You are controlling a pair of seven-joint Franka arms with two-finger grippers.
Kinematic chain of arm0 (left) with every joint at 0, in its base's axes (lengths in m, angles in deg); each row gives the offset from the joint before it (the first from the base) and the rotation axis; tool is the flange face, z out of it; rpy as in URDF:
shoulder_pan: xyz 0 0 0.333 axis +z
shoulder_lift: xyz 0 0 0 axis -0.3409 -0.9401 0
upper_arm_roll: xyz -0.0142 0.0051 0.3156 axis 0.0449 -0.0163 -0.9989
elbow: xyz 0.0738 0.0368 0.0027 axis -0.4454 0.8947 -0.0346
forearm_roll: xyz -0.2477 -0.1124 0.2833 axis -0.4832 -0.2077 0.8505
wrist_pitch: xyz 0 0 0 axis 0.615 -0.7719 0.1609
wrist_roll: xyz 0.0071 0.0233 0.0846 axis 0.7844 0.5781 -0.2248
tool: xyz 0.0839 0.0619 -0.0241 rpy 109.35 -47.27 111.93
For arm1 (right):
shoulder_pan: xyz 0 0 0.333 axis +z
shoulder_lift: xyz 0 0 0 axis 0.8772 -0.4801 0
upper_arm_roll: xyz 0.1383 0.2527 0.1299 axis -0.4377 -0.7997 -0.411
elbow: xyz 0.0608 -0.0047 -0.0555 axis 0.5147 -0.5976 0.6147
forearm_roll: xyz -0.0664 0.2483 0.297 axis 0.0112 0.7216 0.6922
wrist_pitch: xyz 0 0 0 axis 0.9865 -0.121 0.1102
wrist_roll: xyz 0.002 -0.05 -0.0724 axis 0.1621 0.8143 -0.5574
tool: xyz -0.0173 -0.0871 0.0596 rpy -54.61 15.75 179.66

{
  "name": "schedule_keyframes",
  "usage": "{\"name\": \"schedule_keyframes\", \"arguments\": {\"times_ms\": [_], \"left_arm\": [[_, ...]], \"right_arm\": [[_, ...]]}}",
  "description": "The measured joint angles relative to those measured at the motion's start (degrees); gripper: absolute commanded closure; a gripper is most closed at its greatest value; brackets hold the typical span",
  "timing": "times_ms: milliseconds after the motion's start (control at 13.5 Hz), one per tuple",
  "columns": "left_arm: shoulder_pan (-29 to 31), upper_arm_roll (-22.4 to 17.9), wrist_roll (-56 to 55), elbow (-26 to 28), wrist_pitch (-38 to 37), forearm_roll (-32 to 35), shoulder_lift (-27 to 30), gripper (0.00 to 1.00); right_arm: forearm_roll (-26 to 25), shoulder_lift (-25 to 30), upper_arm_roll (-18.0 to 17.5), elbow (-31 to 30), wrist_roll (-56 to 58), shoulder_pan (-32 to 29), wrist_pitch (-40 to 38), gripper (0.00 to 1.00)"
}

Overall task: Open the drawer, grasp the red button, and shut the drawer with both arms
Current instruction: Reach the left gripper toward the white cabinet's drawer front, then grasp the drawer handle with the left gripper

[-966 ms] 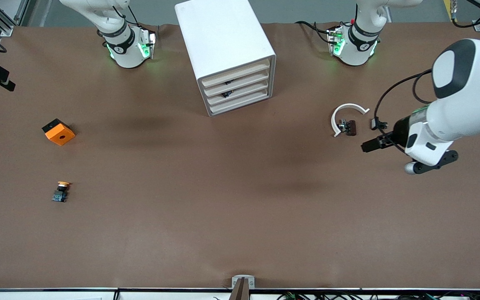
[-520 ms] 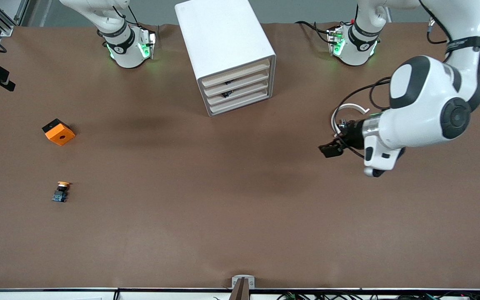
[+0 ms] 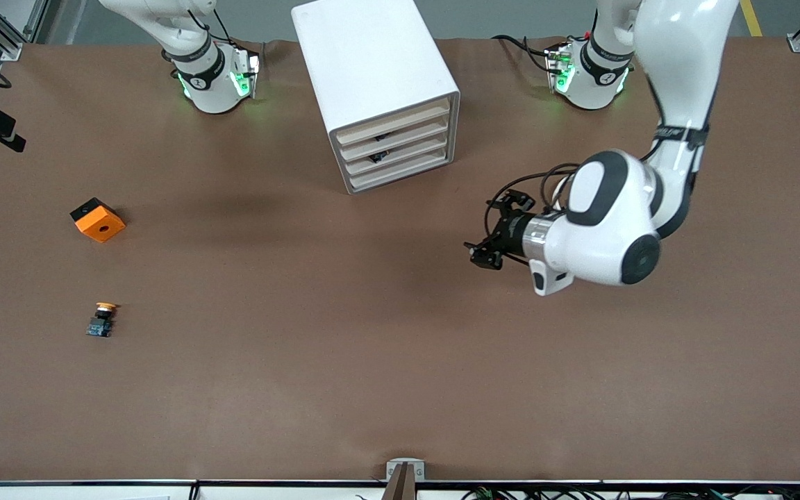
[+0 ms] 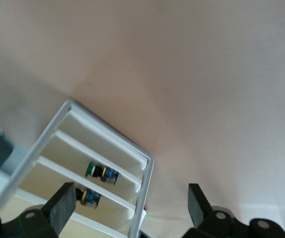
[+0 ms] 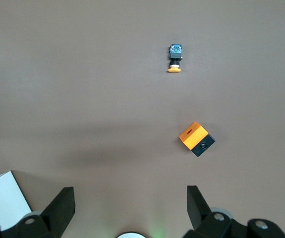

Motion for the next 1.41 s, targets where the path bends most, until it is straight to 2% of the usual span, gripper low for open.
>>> {"name": "schedule_keyframes", "arguments": {"times_ms": [223,446,669,1114,1189,1263,1411], "left_arm": [[-0.11,2.33,-8.73,-2.19,-5.46,-3.08,-5.82,0.0],[-0.41,4.54,-20.62,-3.98,-10.98,-5.39,-8.73,0.0],[-0.54,4.72,-29.37,-4.0,-17.9,-9.33,-12.73,0.0],[-1.79,4.88,-41.12,-3.85,-25.22,-14.03,-19.34,0.0],[-2.21,4.92,-41.83,-3.55,-25.78,-14.06,-19.97,0.16],[-2.77,4.99,-42.3,-3.27,-26.37,-14.07,-20.39,0.26],[-3.96,5.08,-43.38,-2.8,-27.08,-14.08,-20.64,0.38]], "right_arm": [[0.0,0.02,-0.04,-0.01,0.0,0.0,0.0,0.0],[0.0,0.03,-0.04,-0.01,0.0,0.0,0.0,0.0],[-0.01,0.05,-0.03,-0.02,0.0,0.0,0.0,0.0],[-0.01,0.06,0.0,-0.03,0.0,0.0,-0.01,0.0],[-0.01,0.06,0.03,-0.03,0.0,-0.01,-0.01,0.0],[-0.01,0.06,0.06,-0.03,0.0,-0.02,-0.01,0.0],[-0.01,0.06,0.09,-0.03,0.0,-0.03,-0.01,0.0]]}}
